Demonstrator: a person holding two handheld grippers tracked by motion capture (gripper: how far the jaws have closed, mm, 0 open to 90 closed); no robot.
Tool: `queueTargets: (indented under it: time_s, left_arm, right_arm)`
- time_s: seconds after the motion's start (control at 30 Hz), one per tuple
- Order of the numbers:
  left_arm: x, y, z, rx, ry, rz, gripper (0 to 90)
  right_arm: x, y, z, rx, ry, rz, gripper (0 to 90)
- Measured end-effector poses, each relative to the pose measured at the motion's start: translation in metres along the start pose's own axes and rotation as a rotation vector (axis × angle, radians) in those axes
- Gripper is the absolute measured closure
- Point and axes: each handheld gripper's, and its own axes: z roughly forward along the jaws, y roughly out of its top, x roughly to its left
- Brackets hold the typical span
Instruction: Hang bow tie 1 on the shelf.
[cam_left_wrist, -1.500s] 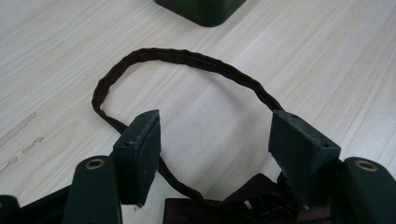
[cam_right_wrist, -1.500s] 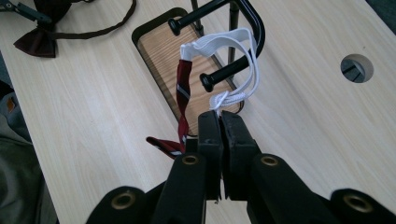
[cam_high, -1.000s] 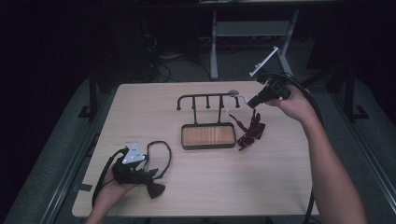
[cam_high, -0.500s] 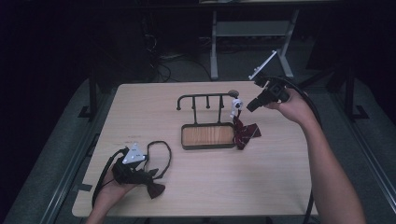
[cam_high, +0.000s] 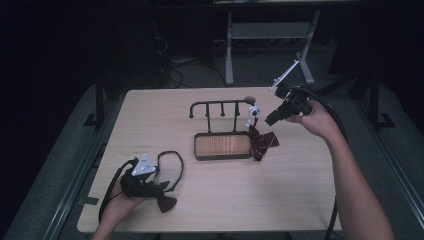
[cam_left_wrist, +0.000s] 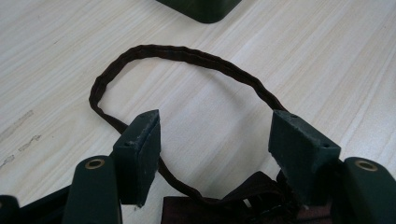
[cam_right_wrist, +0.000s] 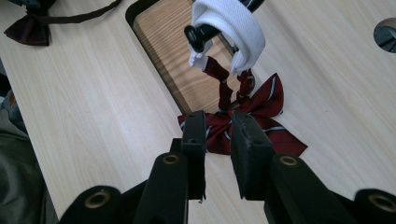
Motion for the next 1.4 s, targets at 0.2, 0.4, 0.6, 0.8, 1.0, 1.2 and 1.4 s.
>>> queueTargets:
  time_s: [0.2, 0.4, 0.6, 0.8, 1.0, 1.2, 1.4]
  left_arm:
    - [0.0, 0.0, 0.0, 0.009, -0.001, 0.003, 34.8]
    - [0.0, 0.0, 0.001, 0.009, -0.002, 0.001, 34.8]
    - [0.0, 0.0, 0.001, 0.009, -0.003, 0.0, 34.8]
    - [0.0, 0.001, 0.002, 0.005, -0.001, 0.004, 34.8]
    - [0.0, -0.001, 0.003, 0.012, -0.003, -0.003, 34.8]
    - [0.0, 0.0, 0.004, 0.014, -0.001, -0.001, 34.8]
    - [-0.001, 0.0, 0.004, 0.012, 0.001, 0.002, 34.8]
  right_arm:
    - [0.001, -0.008, 0.002, -0.009, 0.01, 0.004, 72.4]
    - [0.001, -0.015, 0.005, -0.016, 0.015, 0.012, 69.6]
    - [0.003, -0.02, 0.008, -0.027, 0.022, 0.012, 66.6]
    - [0.006, -0.028, 0.011, -0.03, 0.03, 0.024, 62.0]
    - [0.006, -0.037, 0.017, -0.039, 0.042, 0.029, 59.4]
    - [0.006, -0.046, 0.022, -0.053, 0.047, 0.052, 54.6]
    - [0.009, -0.054, 0.025, -0.056, 0.053, 0.059, 52.8]
